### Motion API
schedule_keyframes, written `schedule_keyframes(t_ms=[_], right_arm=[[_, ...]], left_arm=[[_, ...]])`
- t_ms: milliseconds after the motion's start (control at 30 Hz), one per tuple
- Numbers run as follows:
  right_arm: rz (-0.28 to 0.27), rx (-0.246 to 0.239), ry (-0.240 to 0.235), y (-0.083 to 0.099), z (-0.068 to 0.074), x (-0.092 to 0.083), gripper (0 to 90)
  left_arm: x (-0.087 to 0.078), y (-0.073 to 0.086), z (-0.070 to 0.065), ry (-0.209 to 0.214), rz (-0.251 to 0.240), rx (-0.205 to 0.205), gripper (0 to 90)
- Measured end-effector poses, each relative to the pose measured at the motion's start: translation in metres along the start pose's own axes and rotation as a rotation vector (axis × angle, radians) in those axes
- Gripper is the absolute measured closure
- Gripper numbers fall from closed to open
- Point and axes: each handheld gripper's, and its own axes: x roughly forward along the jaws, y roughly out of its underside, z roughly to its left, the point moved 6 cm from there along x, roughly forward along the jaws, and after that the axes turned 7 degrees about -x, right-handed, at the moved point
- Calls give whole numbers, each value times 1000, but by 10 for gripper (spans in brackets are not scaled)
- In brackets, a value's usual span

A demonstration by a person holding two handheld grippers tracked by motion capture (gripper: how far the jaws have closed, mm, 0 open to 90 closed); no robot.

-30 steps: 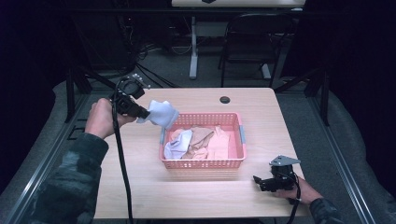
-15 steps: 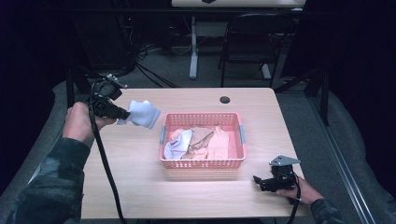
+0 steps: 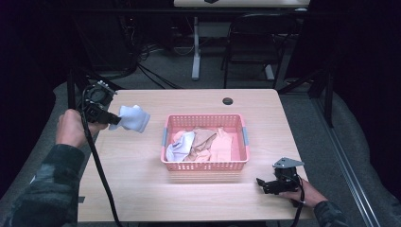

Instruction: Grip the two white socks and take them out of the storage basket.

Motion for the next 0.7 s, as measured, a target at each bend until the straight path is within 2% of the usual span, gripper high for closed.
schedule_keyframes(t_ms=[367,700], right_arm=[[-1,1,0,0,0,0,0],[3,-4,0,0,0,0,0]], left_arm=[[22,14,17,-3,27,-60,849],[59,30,22,7,85,-92,850]])
